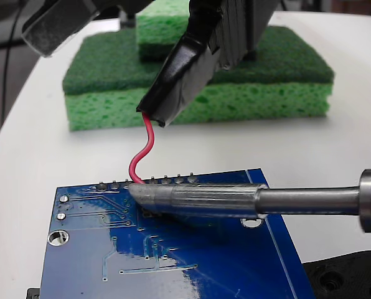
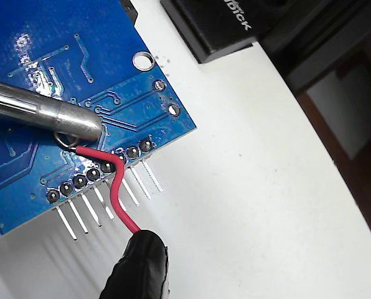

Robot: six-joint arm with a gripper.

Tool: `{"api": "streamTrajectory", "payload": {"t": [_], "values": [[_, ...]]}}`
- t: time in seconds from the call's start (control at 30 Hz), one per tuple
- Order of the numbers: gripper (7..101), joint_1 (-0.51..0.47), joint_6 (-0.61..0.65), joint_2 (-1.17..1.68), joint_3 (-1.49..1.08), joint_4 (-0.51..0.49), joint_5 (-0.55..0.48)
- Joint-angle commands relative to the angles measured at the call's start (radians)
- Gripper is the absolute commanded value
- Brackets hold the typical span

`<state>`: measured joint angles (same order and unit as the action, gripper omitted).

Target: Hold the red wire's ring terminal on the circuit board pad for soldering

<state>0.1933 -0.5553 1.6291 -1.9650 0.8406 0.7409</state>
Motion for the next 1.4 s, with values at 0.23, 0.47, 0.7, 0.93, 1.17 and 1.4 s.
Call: {"api": "streamTrajectory", "payload": {"t": [0.23, 0.47, 0.7, 0.93, 1.17, 1.4], "values": [[100.3, 0.000, 0.003, 0.005, 0.006, -0.003, 0.020], [100.3, 0.002, 0.002, 0.008, 0.009, 0.003, 0.023], [100.3, 0.008, 0.009, 0.025, 0.014, 0.014, 0.028], [100.3, 0.002, 0.103, 0.201, -0.098, -0.075, -0.032], [100.3, -0.048, 0.196, 0.456, -0.305, -0.160, -0.216], [100.3, -0.107, 0.278, 0.738, -0.541, -0.213, -0.430]]}}
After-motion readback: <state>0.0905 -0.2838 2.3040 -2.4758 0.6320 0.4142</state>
